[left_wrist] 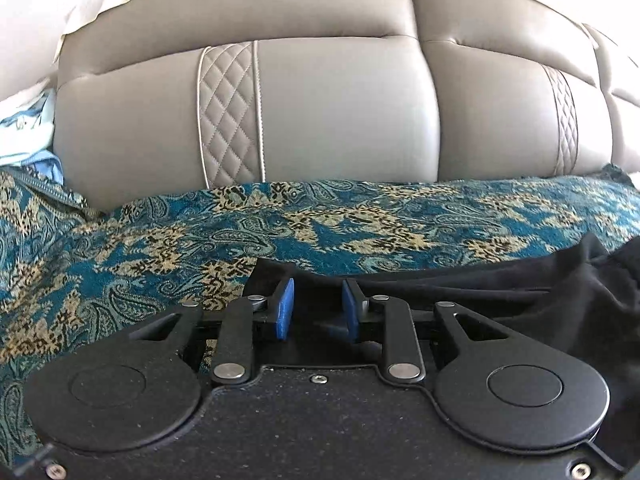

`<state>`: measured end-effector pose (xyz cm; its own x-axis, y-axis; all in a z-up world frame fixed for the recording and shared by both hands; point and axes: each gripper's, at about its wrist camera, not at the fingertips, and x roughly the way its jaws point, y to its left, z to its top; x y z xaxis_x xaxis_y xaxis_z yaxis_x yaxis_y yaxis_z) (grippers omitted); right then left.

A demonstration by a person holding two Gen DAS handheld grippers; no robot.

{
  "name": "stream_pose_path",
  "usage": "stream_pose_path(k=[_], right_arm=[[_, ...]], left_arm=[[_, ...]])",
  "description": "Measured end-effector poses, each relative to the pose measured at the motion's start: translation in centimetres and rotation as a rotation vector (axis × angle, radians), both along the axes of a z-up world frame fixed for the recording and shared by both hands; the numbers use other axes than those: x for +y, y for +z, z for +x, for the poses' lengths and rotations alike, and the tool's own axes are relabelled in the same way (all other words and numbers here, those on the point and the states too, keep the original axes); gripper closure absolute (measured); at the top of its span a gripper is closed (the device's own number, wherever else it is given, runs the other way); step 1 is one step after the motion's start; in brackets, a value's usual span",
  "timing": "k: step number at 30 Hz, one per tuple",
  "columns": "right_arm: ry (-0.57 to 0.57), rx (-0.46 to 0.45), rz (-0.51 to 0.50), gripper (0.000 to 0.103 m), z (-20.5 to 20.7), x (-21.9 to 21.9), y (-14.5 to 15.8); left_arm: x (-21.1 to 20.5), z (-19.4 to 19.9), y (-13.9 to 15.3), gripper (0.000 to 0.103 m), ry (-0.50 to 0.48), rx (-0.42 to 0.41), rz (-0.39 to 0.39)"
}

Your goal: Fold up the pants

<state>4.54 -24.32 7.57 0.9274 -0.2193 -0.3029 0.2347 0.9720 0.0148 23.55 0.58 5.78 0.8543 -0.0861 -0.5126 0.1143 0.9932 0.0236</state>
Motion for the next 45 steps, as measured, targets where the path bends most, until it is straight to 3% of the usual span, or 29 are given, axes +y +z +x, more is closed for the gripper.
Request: stream_pose_path(k=[6,10,13,15,17,19,23,26,30,36,41,45], right_arm=[[0.225,0.139,-0.071,0.018,4.7,1.6,0.3],[0.300,0.192,-0.110,0.033,6.5,2.8,0.0],[0.247,0.260,-0.131,0.038,8.7,2.2,-0.9],[0.184,0.291,-0.068,0.037,10.0,0.8,-1.6],[0.150,0.294,0.029,0.035,10.4,-0.5,-1.6],[0.131,0.290,0.042,0.030,10.5,-0.6,-1.8],[0.056,0.267,0.003,0.018,10.0,0.1,-2.2],[0.032,0.233,-0.034,0.017,9.1,0.5,-1.6],[0.023,0.130,-0.141,0.012,7.7,2.2,-0.7],[0.221,0.003,-0.200,0.010,6.1,5.9,0.0],[0.382,0.092,-0.190,0.010,7.5,9.3,-0.6],[0.423,0.183,-0.189,0.010,8.9,10.9,-1.7]], left_arm=[[0.2,0.9,-0.9,0.076,0.025,-0.025,0.047],[0.6,1.7,-1.4,0.074,0.062,-0.013,0.051],[1.2,2.3,-1.7,0.070,0.075,0.001,0.025],[1.4,2.4,-1.8,0.067,0.083,0.007,0.020],[1.4,2.6,-1.9,0.066,0.086,0.012,0.017],[1.5,2.7,-2.0,0.065,0.087,0.014,0.013],[1.6,2.8,-2.1,0.062,0.088,0.019,0.004],[1.8,3.1,-2.2,0.056,0.099,0.032,-0.009],[2.7,3.4,-2.4,0.052,0.100,0.055,-0.070],[3.1,3.4,-2.5,0.048,0.110,0.062,-0.095],[3.1,3.4,-2.4,0.046,0.116,0.062,-0.090],[3.2,3.5,-2.4,0.043,0.123,0.064,-0.090]])
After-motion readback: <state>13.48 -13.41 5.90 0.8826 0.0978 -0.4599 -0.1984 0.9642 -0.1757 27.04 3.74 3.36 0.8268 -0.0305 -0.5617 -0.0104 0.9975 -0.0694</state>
